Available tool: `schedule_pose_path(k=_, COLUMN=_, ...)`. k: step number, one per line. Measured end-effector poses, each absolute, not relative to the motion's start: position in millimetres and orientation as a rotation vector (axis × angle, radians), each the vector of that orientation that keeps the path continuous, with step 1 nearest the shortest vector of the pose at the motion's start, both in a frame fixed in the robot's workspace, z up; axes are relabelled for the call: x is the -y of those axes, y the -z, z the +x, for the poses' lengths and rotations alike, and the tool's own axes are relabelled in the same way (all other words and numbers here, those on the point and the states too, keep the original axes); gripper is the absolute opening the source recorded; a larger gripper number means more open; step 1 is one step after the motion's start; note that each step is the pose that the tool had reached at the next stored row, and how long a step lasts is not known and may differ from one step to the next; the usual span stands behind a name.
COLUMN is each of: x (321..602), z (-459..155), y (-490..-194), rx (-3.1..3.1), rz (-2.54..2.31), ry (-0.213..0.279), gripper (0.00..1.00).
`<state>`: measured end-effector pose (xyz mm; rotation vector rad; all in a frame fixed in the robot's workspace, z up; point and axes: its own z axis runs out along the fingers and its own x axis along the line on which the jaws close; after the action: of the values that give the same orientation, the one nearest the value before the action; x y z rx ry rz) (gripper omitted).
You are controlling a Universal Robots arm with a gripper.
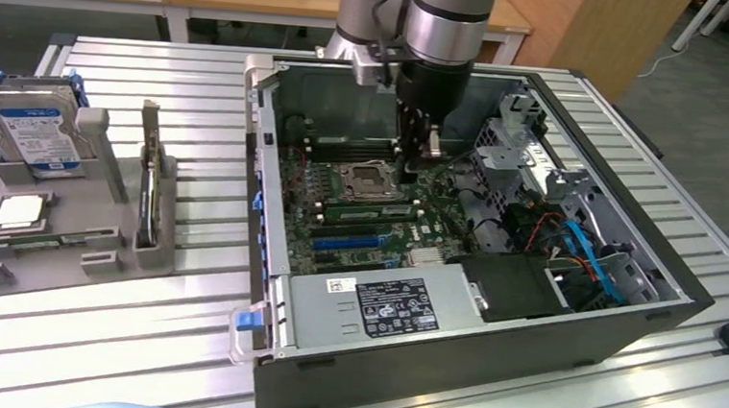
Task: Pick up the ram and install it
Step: 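Press down the ram until it locks into place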
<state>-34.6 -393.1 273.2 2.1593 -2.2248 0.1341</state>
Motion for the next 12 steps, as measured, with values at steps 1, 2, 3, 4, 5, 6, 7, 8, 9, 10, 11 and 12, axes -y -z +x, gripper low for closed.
schedule_pose_path(k=1, x=393.1, z=-30.9, y=-273.2, rx=2.225, rz=2.159, ry=-0.134, gripper=0.10)
schedule_pose_path(k=2, x=393.1, z=-27.3, y=-273.3, rx=2.224, rz=2.160, ry=-0.134, gripper=0.10)
schedule_pose_path(k=3, x=393.1, z=-23.7, y=-273.2, rx=2.224, rz=2.160, ry=-0.134, gripper=0.10)
schedule_pose_path(k=4, x=393.1, z=-20.2, y=-273.2, rx=2.223, rz=2.160, ry=-0.134, gripper=0.10)
schedule_pose_path(k=5, x=393.1, z=-16.8, y=-273.3, rx=2.223, rz=2.161, ry=-0.133, gripper=0.10)
schedule_pose_path(k=6, x=393.1, z=-14.0, y=-273.3, rx=2.222, rz=2.161, ry=-0.133, gripper=0.10)
schedule_pose_path(k=7, x=393.1, z=-11.6, y=-273.3, rx=2.222, rz=2.161, ry=-0.133, gripper=0.10)
schedule_pose_path(k=8, x=393.1, z=-10.4, y=-273.3, rx=2.222, rz=2.161, ry=-0.133, gripper=0.10)
schedule_pose_path(k=9, x=393.1, z=-10.3, y=-273.3, rx=2.222, rz=2.161, ry=-0.133, gripper=0.10)
schedule_pose_path(k=10, x=393.1, z=-10.3, y=-273.3, rx=2.222, rz=2.161, ry=-0.133, gripper=0.10)
schedule_pose_path(k=11, x=393.1, z=-10.3, y=-273.3, rx=2.222, rz=2.161, ry=-0.133, gripper=0.10)
schedule_pose_path(k=12, x=393.1, z=-10.3, y=-273.2, rx=2.222, rz=2.161, ry=-0.133, gripper=0.10)
